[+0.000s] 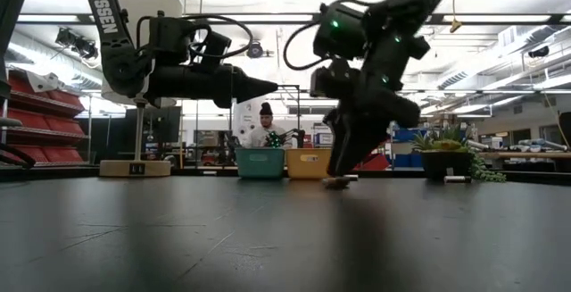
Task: Sort batteries
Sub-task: Put the gold black battery into the blue bin
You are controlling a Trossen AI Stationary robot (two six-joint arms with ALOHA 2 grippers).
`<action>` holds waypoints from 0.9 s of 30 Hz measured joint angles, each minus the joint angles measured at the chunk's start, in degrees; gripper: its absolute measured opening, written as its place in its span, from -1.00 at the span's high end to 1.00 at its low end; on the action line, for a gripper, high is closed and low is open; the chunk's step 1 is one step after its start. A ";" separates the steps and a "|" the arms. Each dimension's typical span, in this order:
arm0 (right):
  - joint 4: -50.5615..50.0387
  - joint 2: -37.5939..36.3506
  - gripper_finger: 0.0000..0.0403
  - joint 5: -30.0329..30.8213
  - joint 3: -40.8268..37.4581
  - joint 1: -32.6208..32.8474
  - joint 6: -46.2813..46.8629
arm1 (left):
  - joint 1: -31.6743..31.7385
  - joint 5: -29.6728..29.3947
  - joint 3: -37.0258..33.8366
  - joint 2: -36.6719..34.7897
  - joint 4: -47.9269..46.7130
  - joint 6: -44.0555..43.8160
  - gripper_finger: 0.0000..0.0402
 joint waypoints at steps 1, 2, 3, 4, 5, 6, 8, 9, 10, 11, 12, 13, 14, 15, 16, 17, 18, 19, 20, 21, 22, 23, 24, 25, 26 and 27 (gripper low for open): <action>0.46 0.00 0.17 0.14 -0.99 -0.10 -0.02 | 0.00 0.00 0.00 0.00 0.02 0.00 0.76; 0.34 0.00 0.18 0.58 -1.80 -0.19 0.00 | 0.00 0.02 0.00 0.00 0.02 0.00 0.76; 0.53 0.00 0.20 1.13 -2.33 -0.35 0.22 | 0.00 0.02 0.00 0.00 0.01 0.00 0.76; 0.95 -0.06 0.21 2.10 -2.57 -0.44 0.99 | 0.00 0.01 0.00 0.00 0.02 0.03 0.76; 1.01 -0.11 0.24 3.05 -2.81 -0.52 2.22 | 0.00 -0.09 0.00 0.00 -0.01 0.49 0.76; 1.07 -0.11 0.27 3.16 -2.86 -0.56 3.21 | 0.00 -0.36 0.00 0.00 -0.29 1.43 0.76; 1.33 -0.11 0.37 3.87 -2.84 -0.50 4.75 | 0.00 -1.30 0.00 0.00 -1.33 2.60 0.76; 1.65 -0.11 0.43 4.01 -2.88 -0.42 5.22 | 0.00 -2.11 0.00 0.00 -1.92 2.89 0.76; 2.34 -0.09 0.49 4.16 -2.91 -0.19 5.69 | 0.00 -3.28 0.00 0.00 -2.25 3.10 0.76; 3.30 -0.06 0.57 4.41 -2.94 0.04 6.40 | 0.00 -4.51 0.00 0.00 -2.27 3.65 0.76; 4.53 -0.02 0.65 4.75 -2.95 0.25 7.13 | 0.00 -5.96 0.00 0.00 -2.23 4.66 0.76; 5.79 -0.02 0.73 5.45 -2.95 0.51 8.31 | 0.00 -7.64 0.00 0.00 -2.11 5.95 0.76; 7.12 -0.02 0.81 6.40 -2.95 0.89 9.72 | 0.00 -9.27 0.00 0.00 -2.01 6.94 0.76; 8.39 -0.02 0.89 7.42 -2.95 1.28 10.90 | 0.00 -10.73 0.00 0.00 -2.01 7.51 0.76; 9.23 -0.02 0.95 8.51 -2.93 1.64 11.49 | 0.00 -12.28 0.00 0.00 -2.15 7.66 0.76; 9.63 -0.02 0.97 9.37 -2.93 2.08 11.65 | 0.00 -13.33 0.00 0.00 -2.63 7.54 0.76; 10.02 -0.02 0.97 10.13 -2.93 2.47 11.82 | -0.01 -13.88 0.00 0.00 -3.43 7.17 0.76; 10.29 -0.02 0.95 10.57 -2.93 2.79 11.81 | -0.04 -13.96 0.00 0.00 -4.46 6.40 0.76; 10.32 -0.02 0.94 10.66 -2.93 3.06 11.63 | -0.12 -13.98 0.00 0.00 -5.52 5.27 0.76; 10.16 -0.02 0.94 10.74 -2.93 3.32 11.59 | -0.15 -13.97 0.00 0.00 -6.29 3.88 0.76; 9.89 -0.02 0.95 10.75 -2.93 3.49 11.59 | -0.18 -13.93 -0.02 0.02 -6.64 2.31 0.76; 9.55 -0.02 0.97 10.74 -2.93 3.66 11.64 | -0.20 -13.93 -0.02 0.02 -6.57 0.95 0.76; 9.36 -0.02 0.98 10.73 -2.93 3.74 11.99 | -0.20 -13.92 -0.02 -0.19 -6.38 -0.34 0.76; 9.36 -0.02 0.99 10.73 -2.93 3.76 12.47 | -0.20 -13.96 -0.02 -0.55 -6.40 -1.39 0.76; 9.41 -0.02 0.99 10.73 -2.93 3.76 12.75 | -0.18 -13.94 -0.02 -1.00 -6.35 -2.00 0.76; 9.41 -0.02 0.98 10.88 -2.93 3.74 13.73 | -0.16 -13.83 -0.02 -1.59 -6.39 -2.52 0.76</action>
